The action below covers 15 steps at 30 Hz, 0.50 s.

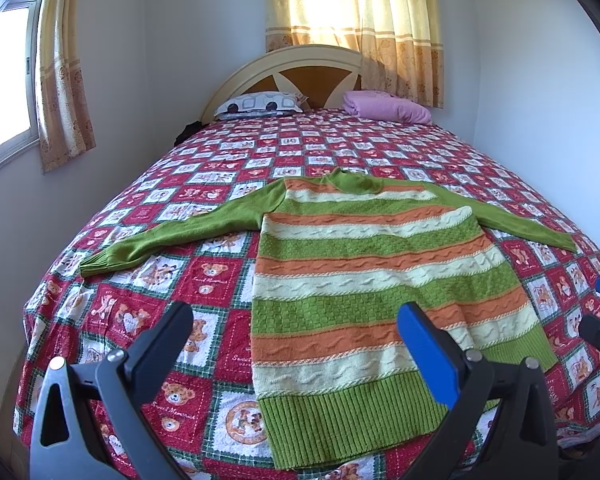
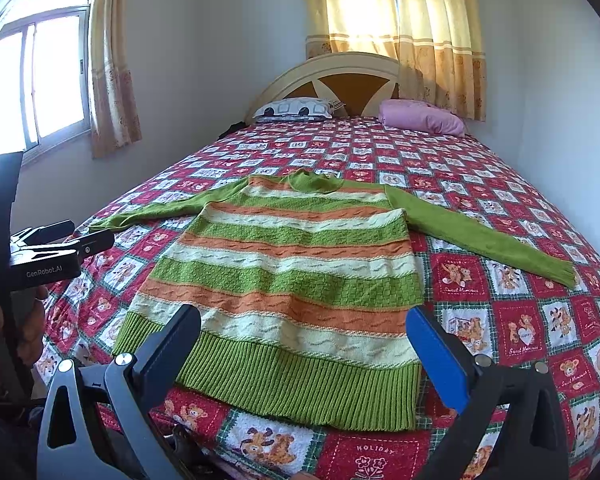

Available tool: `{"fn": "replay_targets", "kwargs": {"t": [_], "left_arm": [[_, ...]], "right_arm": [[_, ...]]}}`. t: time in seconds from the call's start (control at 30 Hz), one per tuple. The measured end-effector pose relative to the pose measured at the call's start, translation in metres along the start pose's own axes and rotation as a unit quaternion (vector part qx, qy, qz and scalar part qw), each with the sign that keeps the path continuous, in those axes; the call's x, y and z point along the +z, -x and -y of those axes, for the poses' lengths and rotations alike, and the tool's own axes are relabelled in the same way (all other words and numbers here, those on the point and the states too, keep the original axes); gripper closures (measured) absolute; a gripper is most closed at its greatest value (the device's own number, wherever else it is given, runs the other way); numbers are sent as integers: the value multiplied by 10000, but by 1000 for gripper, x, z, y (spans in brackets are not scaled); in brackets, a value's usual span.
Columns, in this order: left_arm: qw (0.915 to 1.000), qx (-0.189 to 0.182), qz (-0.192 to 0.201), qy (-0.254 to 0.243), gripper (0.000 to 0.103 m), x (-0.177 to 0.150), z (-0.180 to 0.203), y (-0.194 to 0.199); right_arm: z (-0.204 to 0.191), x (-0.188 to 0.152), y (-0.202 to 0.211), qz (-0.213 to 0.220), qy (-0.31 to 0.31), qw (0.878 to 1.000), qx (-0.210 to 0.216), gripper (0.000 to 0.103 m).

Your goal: Fold small clothes

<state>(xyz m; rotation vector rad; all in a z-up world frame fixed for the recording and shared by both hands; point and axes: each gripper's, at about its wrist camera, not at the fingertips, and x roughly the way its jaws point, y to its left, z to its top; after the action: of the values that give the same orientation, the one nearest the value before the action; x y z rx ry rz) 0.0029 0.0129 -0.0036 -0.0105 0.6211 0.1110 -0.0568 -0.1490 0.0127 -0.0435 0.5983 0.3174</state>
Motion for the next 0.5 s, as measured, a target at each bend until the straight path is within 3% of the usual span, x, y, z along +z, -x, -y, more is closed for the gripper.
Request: {"fn": "replay_targets", "kwargs": {"t": [0.5], "left_arm": [[10000,-3,6,20,0,0,-5,0]], "right_arm": [[9,-3,-9,-337,-365,9982,329,1]]}}
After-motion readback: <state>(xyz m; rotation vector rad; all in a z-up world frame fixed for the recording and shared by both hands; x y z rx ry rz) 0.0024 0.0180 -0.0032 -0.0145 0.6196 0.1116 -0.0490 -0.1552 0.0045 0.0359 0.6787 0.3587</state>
